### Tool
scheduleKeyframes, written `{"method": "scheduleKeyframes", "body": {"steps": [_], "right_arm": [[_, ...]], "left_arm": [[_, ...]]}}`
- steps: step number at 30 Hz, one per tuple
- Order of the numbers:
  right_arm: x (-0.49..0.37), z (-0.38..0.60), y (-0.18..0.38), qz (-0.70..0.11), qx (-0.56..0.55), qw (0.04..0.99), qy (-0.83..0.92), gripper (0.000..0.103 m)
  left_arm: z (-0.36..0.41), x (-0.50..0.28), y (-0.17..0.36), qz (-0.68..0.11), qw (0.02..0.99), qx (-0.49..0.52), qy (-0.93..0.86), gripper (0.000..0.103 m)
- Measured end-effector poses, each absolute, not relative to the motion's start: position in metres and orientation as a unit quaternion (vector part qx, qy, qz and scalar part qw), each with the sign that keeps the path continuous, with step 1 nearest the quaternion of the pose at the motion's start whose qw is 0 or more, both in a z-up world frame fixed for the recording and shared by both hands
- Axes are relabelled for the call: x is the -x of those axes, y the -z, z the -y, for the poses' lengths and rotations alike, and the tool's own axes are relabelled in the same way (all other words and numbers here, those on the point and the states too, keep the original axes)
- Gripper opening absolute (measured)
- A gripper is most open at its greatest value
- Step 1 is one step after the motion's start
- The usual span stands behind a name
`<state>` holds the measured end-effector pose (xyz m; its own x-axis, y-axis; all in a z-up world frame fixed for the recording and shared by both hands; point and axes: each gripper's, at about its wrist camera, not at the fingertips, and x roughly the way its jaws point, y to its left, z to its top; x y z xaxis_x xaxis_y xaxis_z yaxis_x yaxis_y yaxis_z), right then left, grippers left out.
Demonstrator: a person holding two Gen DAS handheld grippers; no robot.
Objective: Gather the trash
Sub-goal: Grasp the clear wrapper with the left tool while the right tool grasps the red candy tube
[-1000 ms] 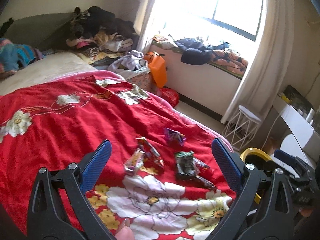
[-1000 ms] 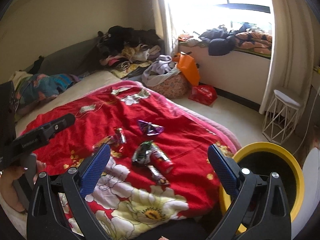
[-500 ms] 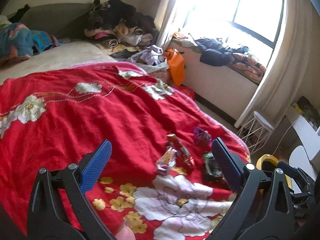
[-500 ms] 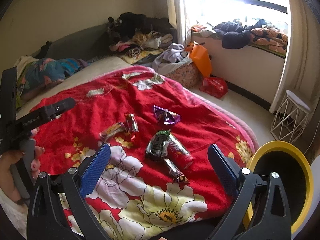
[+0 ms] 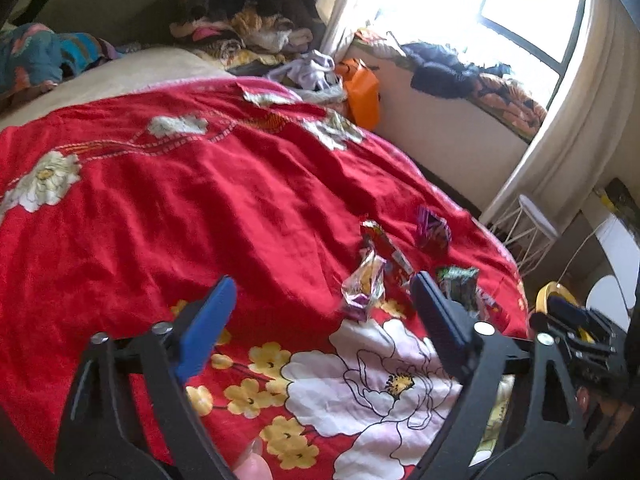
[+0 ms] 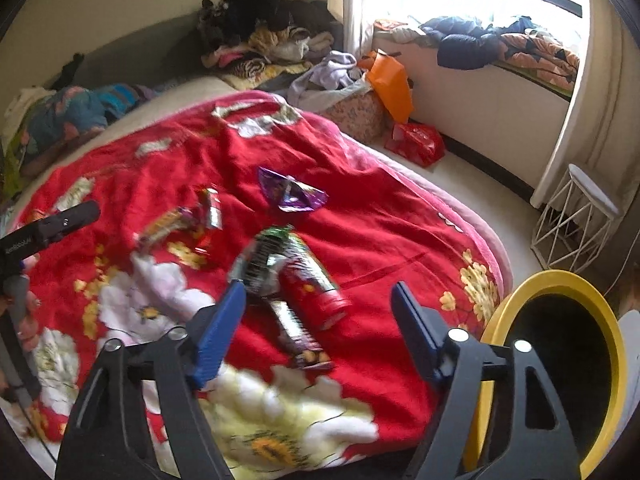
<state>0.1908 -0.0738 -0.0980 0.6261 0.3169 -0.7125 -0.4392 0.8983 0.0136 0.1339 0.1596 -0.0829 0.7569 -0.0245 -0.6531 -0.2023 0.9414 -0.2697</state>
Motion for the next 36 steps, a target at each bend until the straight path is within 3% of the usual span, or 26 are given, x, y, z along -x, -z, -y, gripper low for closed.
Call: {"method": "scheduleKeyframes", "body": {"steps": [7,17,22,27,31,36], "right_arm": [[-0.220,0.066,0.123,-0.407,0.107,0.876,-0.233,0.055],[-0.244,0.048,0.148,-0.441,0.112,0.849,-0.268,0.046],[-0.246,0.043,0.156,-0.449,0.103,0.844,-0.275,0.036],[-0.243,0.049,0.153,-0.444,0.080,0.851,-0.268,0.032],[-0.238,0.061,0.146,-0.438,0.045,0.861,-0.255,0.030],[-0.231,0.072,0.136,-0.425,0.022,0.871,-0.245,0.029]], "left_arm": [[-0.151,-0.154,0.103,-0.380,0.910,0.163,-0.033,0.060],[-0.145,-0.181,0.115,-0.399,0.901,0.168,-0.017,0.050],[-0.143,-0.187,0.120,-0.404,0.897,0.177,-0.014,0.037],[-0.139,-0.186,0.122,-0.407,0.897,0.174,-0.005,0.020],[-0.134,-0.182,0.120,-0.405,0.899,0.168,0.006,0.014],[-0.134,-0.175,0.117,-0.399,0.902,0.164,0.006,0.013]]}}
